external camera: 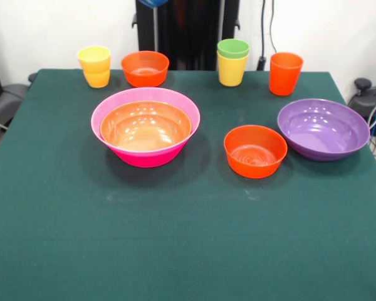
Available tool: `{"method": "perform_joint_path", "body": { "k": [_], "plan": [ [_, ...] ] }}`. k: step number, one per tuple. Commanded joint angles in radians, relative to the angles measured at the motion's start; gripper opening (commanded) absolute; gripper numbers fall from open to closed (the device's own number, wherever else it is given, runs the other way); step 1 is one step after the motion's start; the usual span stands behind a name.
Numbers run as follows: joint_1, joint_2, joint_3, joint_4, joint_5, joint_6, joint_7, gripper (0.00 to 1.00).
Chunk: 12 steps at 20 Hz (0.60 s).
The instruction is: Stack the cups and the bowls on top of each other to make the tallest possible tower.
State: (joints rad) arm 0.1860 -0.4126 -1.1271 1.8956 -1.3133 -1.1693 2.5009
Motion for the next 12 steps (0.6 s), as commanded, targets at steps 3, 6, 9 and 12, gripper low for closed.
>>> {"method": "perform_joint_path", "body": {
  "k": [3, 6, 9, 12],
  "plan": [
    [-0.038, 0.029, 0.2, -0.074, 0.014, 0.138, 0.031, 0.0],
    [-0.051, 0.035, 0.214, -0.09, 0.018, 0.149, 0.027, 0.0],
    [-0.061, 0.029, 0.229, -0.101, 0.031, 0.152, 0.044, 0.0],
    [-0.062, 0.031, 0.241, -0.123, 0.048, 0.168, 0.09, 0.0]
  ]
}}
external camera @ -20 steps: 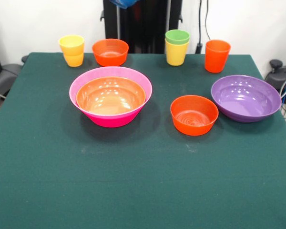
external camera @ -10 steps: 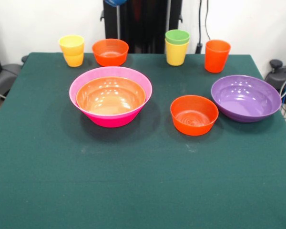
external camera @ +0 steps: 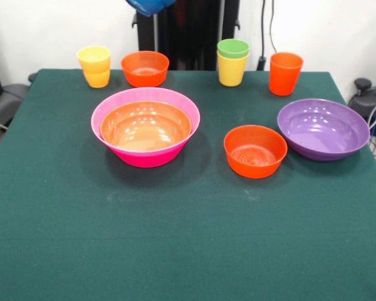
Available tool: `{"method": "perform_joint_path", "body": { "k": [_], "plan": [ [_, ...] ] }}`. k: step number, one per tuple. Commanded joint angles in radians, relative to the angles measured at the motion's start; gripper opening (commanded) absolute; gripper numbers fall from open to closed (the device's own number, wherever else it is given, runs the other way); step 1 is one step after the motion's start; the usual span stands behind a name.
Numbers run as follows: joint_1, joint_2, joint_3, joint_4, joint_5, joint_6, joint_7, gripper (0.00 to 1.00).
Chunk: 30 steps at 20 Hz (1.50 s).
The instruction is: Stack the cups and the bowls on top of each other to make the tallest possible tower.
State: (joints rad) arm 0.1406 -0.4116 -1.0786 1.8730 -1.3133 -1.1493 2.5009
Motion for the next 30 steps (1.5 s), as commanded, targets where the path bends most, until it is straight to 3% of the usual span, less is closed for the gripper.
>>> {"method": "perform_joint_path", "body": {
  "k": [1, 30],
  "plan": [
    [-0.014, 0.032, 0.193, -0.107, 0.046, 0.153, 0.103, 0.0],
    [-0.043, 0.087, 0.31, -0.295, 0.032, 0.33, 0.367, 0.0]
  ]
}}
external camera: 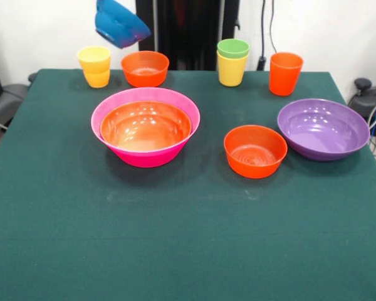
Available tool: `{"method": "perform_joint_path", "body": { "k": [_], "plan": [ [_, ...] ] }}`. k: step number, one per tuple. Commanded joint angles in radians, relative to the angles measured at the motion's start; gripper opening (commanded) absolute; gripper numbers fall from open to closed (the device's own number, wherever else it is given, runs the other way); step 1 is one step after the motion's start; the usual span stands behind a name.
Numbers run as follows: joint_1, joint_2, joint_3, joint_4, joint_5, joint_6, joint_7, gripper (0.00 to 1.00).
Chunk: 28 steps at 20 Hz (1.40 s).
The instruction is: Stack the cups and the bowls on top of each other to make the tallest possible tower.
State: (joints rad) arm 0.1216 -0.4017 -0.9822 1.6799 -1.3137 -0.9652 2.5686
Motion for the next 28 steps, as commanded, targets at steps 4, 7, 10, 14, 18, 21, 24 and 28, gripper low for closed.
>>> {"method": "perform_joint_path", "body": {
  "k": [4, 7, 10, 14, 18, 21, 24, 28],
  "plan": [
    [-0.034, 0.08, 0.232, -0.125, 0.013, 0.145, 0.32, 0.0],
    [-0.04, 0.078, 0.249, -0.135, 0.012, 0.138, 0.32, 0.0],
    [-0.037, 0.09, 0.256, -0.154, 0.017, 0.16, 0.33, 0.0],
    [-0.038, 0.11, 0.26, -0.177, 0.024, 0.196, 0.338, 0.0],
    [-0.053, 0.112, 0.272, -0.185, 0.046, 0.208, 0.326, 0.0],
    [-0.065, 0.109, 0.284, -0.182, 0.064, 0.206, 0.308, 0.0],
    [-0.076, 0.106, 0.295, -0.178, 0.095, 0.213, 0.278, 0.0],
    [-0.089, 0.1, 0.309, -0.171, 0.115, 0.212, 0.25, 0.0]
  ]
}}
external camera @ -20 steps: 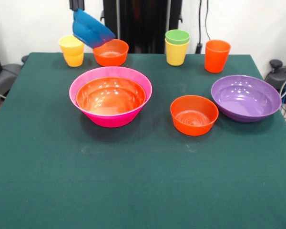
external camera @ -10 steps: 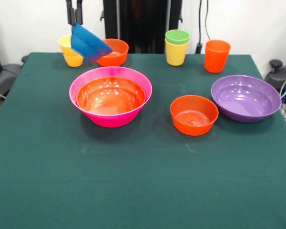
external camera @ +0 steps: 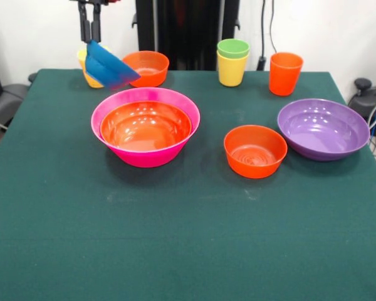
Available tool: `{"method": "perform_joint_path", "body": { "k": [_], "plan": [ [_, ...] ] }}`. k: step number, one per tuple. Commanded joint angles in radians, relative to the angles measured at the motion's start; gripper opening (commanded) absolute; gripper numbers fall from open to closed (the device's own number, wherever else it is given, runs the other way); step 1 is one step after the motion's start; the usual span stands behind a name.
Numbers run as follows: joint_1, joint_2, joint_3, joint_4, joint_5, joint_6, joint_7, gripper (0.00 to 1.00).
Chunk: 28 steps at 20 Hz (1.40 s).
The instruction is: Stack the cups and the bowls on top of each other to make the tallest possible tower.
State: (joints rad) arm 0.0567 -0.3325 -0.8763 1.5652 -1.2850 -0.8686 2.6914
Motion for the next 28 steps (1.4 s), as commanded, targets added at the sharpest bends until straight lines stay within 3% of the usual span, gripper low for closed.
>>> {"method": "perform_joint_path", "body": {
  "k": [1, 9, 12, 18, 22, 28],
  "plan": [
    [-0.029, 0.028, 0.207, -0.054, 0.088, 0.11, 0.119, 0.0],
    [-0.065, 0.008, 0.235, -0.026, 0.107, 0.06, 0.059, 0.0],
    [-0.087, -0.005, 0.24, -0.004, 0.158, 0.05, -0.005, 0.0],
    [-0.102, -0.004, 0.248, 0.009, 0.155, 0.03, -0.009, 0.0],
    [-0.121, -0.023, 0.273, 0.014, 0.096, -0.055, 0.021, 0.0],
    [-0.112, -0.049, 0.287, 0.008, -0.058, -0.171, 0.111, 0.0]
  ]
}}
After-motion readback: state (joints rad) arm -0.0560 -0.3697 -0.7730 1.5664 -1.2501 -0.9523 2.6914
